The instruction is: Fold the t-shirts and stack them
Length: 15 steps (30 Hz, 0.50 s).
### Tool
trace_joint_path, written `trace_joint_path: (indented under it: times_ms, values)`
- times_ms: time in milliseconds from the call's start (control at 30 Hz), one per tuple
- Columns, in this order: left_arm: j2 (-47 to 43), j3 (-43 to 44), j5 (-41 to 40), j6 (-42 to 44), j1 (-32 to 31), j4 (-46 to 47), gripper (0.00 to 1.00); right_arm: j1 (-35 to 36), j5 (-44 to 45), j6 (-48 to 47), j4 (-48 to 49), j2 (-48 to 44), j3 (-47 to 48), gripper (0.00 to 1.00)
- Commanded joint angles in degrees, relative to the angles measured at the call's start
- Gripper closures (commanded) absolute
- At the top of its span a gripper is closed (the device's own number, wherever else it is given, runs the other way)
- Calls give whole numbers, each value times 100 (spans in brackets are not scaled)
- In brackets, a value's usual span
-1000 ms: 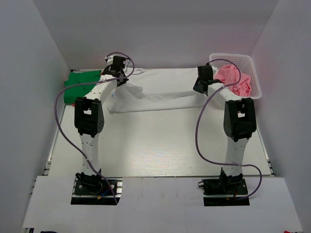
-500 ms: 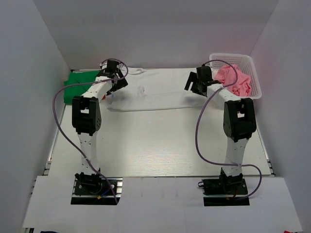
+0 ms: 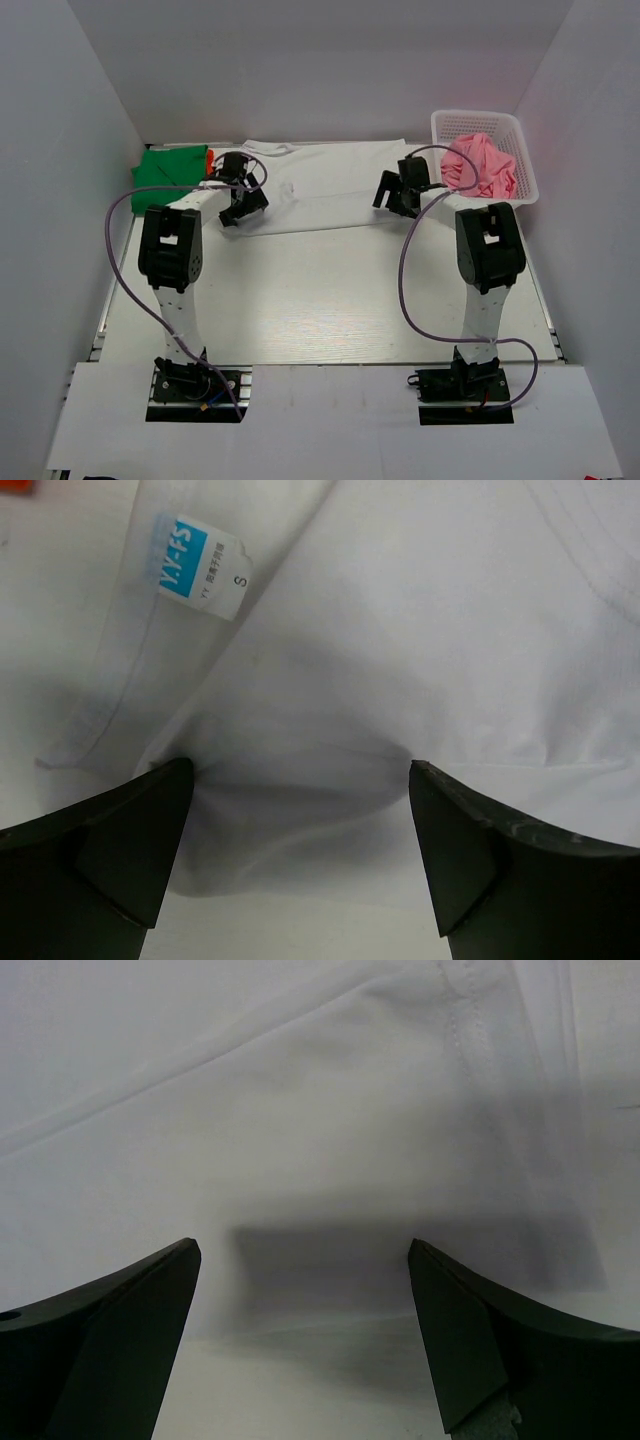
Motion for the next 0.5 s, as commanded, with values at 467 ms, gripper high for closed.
trace_joint_path:
  times_ms: [467]
  values:
    - [-4040, -4370, 710, -667, -62, -197, 1, 627, -130, -32, 221, -3369, -3608, 10]
